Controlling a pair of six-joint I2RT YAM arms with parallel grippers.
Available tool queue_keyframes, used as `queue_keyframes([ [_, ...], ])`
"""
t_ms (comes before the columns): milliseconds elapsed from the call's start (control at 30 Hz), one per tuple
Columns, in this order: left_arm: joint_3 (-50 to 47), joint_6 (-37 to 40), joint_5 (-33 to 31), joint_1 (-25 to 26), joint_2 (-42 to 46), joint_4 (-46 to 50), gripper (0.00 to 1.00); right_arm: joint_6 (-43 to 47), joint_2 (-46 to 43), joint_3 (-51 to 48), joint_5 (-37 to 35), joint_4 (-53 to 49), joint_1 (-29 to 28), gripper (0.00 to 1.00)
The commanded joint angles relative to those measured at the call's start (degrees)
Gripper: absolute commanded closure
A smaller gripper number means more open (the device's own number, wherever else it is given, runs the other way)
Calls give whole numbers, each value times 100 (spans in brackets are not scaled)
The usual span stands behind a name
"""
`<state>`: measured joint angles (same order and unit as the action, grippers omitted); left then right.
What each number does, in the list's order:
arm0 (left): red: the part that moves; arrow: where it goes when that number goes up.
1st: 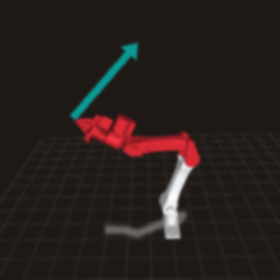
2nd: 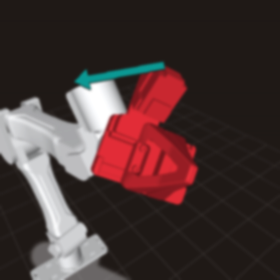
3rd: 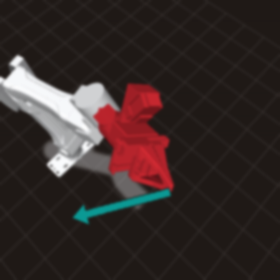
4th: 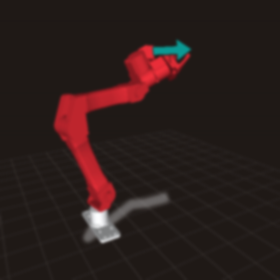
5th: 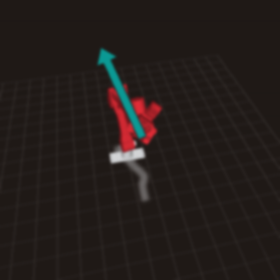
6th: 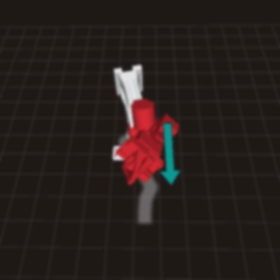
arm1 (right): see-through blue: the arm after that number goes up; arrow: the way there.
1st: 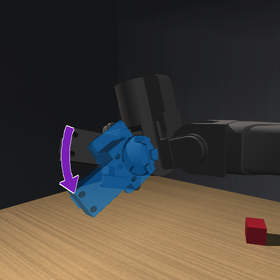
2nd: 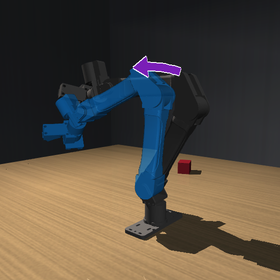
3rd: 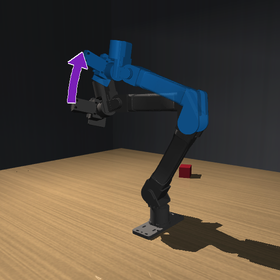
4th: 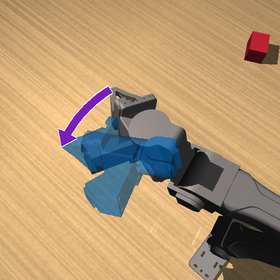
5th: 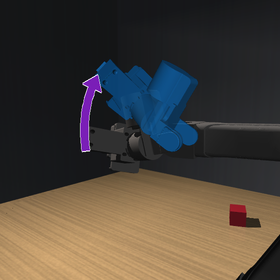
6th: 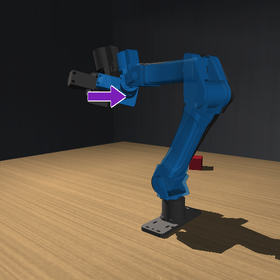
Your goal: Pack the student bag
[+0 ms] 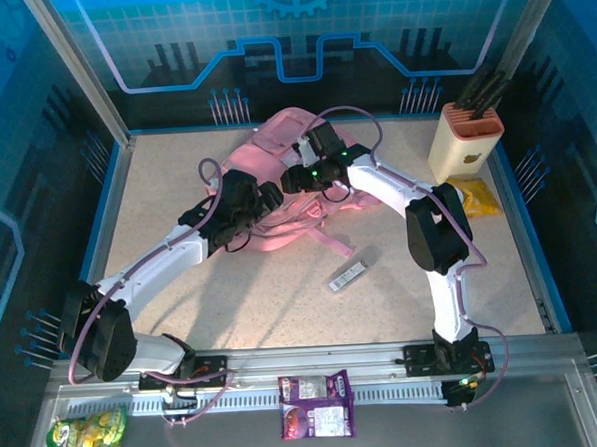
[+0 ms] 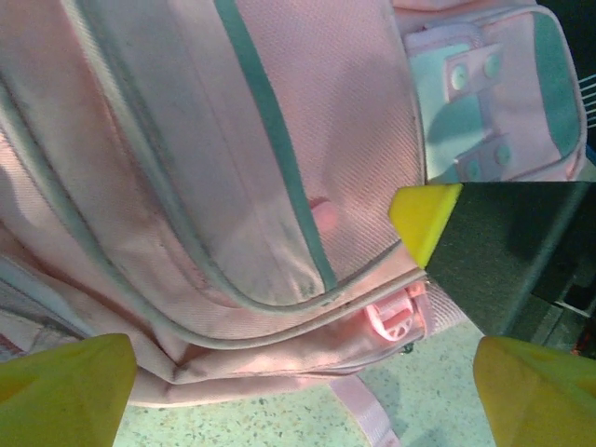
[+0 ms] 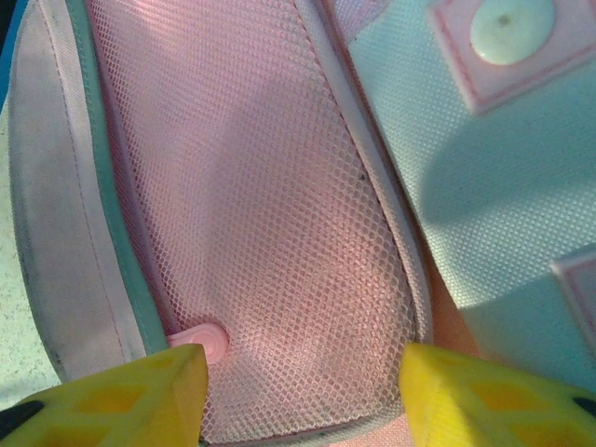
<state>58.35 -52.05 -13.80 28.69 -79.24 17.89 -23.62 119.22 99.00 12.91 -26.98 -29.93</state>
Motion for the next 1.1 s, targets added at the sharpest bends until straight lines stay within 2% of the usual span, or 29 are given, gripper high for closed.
queue_keyframes([
  [0,36,118,-344,47,11,215,4,118,-294,-223,-502,-167,85,41],
  [133,58,98,-307,70,-106,186,2,254,-174,-95,-765,-386,43,41],
  [200,54,67,-370,120,-150,173,1,223,-65,-44,-613,-367,45,42],
  [333,36,3,-414,161,-279,131,1,211,265,202,-283,-285,-4,50],
  [433,30,-11,-412,179,-322,118,1,140,409,332,11,-199,7,62],
  [567,-25,77,-551,235,-267,161,1,-10,140,119,181,175,-10,78],
  [700,-85,12,-587,308,-234,266,1,-328,-250,-251,227,557,56,99],
  [900,-244,-264,-1020,747,-144,342,1,-974,-928,-924,467,1265,102,100],
  [1067,-554,-803,-1226,1138,-250,-150,1,-1417,-1364,-1482,437,1792,77,100],
])
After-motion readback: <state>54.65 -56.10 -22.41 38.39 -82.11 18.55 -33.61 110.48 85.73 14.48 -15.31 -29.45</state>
